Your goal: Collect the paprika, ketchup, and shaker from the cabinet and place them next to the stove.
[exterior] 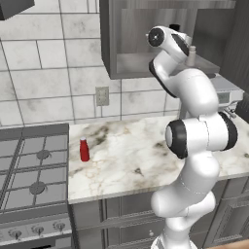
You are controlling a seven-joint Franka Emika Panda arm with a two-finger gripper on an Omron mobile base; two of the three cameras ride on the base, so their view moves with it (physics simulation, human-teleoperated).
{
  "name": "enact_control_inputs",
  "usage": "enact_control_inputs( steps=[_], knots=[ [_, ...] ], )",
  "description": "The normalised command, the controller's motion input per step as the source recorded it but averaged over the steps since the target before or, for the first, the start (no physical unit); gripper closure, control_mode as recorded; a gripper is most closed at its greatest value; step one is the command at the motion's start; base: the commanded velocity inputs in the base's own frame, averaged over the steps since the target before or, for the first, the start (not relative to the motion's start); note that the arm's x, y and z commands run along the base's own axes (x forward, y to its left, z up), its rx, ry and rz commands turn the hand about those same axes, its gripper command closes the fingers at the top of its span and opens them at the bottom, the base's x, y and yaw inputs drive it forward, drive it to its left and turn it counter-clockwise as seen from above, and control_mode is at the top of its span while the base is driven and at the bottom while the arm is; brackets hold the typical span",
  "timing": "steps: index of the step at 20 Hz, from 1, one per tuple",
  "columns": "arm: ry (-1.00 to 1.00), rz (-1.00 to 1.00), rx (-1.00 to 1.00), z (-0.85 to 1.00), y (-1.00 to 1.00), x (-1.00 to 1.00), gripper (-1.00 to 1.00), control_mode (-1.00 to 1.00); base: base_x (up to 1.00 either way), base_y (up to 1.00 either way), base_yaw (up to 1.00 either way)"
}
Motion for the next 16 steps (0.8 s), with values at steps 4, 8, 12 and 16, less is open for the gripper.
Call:
enact_control_inputs(
  steps=[4,8,12,16],
  knots=[
    [0.04,0.00,0.00,0.00,0.00,0.18,-1.00,-1.00,0.00,0.00,0.00],
    [0.03,0.00,0.00,0.00,0.00,0.14,-1.00,-1.00,0.00,0.00,0.00],
    [0.02,0.00,0.00,-0.01,0.00,0.10,1.00,-1.00,0.00,0.00,0.00],
    [0.02,0.00,0.00,-0.07,0.00,0.01,1.00,-1.00,0.00,0.00,0.00]
  ],
)
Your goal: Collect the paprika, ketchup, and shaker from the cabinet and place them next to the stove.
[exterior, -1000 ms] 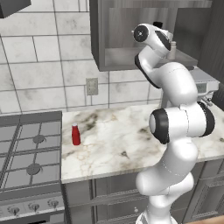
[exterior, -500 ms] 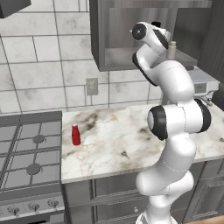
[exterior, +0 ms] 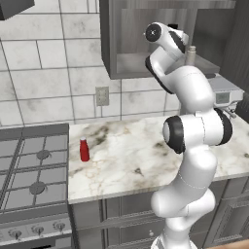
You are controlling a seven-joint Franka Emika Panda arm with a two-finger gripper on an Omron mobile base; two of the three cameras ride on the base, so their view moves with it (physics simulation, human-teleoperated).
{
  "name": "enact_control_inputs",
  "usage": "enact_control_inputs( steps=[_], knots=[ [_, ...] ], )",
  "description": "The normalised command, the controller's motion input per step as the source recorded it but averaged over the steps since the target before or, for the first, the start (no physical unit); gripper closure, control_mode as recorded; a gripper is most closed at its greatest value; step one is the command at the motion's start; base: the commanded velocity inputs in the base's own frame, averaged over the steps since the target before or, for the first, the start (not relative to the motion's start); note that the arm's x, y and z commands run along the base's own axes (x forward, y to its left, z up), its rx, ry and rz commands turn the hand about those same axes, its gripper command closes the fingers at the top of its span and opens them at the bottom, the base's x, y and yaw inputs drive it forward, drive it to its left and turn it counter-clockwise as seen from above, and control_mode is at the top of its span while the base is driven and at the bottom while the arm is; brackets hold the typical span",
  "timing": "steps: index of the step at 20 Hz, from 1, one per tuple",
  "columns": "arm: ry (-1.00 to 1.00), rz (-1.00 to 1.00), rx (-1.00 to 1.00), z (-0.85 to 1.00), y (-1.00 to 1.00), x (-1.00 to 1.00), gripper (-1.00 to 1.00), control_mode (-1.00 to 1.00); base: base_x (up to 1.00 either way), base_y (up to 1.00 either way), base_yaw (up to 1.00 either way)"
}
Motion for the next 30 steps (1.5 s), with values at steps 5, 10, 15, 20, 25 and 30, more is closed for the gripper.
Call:
enact_control_inputs(
  steps=[5,10,15,20,25,30],
  knots=[
    [0.01,0.00,0.00,-0.01,0.00,0.00,1.00,-1.00,0.00,0.00,0.00],
    [0.00,0.00,0.00,-0.01,0.00,0.00,1.00,-1.00,0.00,0.00,0.00],
    [-0.01,0.00,0.00,-0.03,0.00,0.00,1.00,-1.00,0.00,0.00,0.00],
    [-0.02,0.00,0.00,-0.07,0.00,0.00,1.00,-1.00,0.00,0.00,0.00],
    [-0.07,0.00,0.00,-0.14,0.00,-0.05,1.00,-1.00,0.00,0.00,0.00],
    [-0.14,0.00,0.00,-0.15,0.00,-0.61,1.00,-1.00,0.00,0.00,0.00]
  ],
)
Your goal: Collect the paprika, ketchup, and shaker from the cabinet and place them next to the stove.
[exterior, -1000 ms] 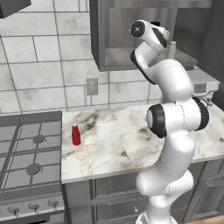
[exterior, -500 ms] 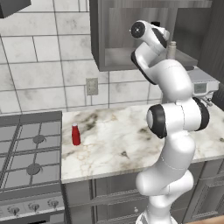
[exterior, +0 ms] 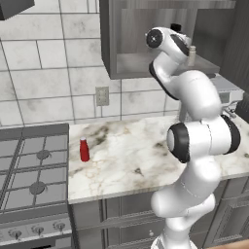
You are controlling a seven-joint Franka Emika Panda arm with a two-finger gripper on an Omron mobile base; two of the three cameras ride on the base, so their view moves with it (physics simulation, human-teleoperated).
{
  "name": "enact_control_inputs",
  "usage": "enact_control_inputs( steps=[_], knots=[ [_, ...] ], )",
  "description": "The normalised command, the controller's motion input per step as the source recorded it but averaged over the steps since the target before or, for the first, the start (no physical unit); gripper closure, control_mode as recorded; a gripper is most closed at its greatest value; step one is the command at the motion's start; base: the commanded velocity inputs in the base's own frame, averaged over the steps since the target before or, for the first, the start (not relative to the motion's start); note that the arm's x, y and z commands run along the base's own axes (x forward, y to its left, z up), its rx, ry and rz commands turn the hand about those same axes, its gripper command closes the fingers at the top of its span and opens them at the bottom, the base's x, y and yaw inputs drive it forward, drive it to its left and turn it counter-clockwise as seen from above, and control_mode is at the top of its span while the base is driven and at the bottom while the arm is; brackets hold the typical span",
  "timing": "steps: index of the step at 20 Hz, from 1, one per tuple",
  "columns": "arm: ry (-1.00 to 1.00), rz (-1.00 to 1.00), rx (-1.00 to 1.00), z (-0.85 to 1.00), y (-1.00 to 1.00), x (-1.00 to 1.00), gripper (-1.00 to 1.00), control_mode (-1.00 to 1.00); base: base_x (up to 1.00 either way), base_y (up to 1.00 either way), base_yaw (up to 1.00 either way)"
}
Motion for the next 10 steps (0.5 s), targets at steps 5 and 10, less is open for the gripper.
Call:
enact_control_inputs(
  steps=[5,10],
  knots=[
    [-0.08,0.01,0.00,-0.01,0.20,-1.00,1.00,-1.00,0.00,0.00,0.00],
    [-0.04,0.12,-0.02,-0.10,0.24,-1.00,1.00,-1.00,0.00,0.00,0.00]
  ],
)
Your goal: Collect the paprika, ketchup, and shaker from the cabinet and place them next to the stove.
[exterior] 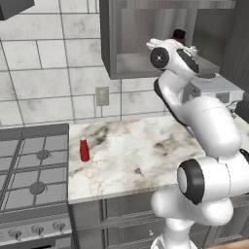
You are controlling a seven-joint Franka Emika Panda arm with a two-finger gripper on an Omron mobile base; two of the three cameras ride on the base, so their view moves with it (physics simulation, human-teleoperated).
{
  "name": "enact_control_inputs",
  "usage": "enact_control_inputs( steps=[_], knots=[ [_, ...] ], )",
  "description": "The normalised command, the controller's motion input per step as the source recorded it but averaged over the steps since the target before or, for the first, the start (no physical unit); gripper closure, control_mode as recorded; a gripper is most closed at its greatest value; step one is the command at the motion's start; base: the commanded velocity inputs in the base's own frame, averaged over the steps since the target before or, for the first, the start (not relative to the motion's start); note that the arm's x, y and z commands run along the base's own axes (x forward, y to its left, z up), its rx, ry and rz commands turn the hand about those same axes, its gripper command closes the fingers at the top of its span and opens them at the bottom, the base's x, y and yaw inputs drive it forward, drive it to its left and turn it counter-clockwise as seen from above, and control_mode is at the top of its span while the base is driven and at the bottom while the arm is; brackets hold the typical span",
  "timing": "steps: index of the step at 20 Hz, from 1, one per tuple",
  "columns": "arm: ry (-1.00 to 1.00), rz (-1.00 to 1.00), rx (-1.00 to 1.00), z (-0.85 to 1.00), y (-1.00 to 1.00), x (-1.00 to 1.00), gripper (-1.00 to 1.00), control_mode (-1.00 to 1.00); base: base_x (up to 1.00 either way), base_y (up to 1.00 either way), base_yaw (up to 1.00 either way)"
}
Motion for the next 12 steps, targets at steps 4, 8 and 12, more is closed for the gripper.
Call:
enact_control_inputs(
  steps=[4,8,12],
  knots=[
    [0.00,0.27,-0.06,-0.40,0.19,-1.00,1.00,-1.00,0.00,0.00,0.00],
    [0.00,0.37,-0.08,-0.46,0.15,-0.89,1.00,-1.00,0.00,0.00,0.00],
    [0.03,0.45,-0.10,-0.36,0.20,-0.48,1.00,-1.00,0.00,0.00,0.00]
  ],
)
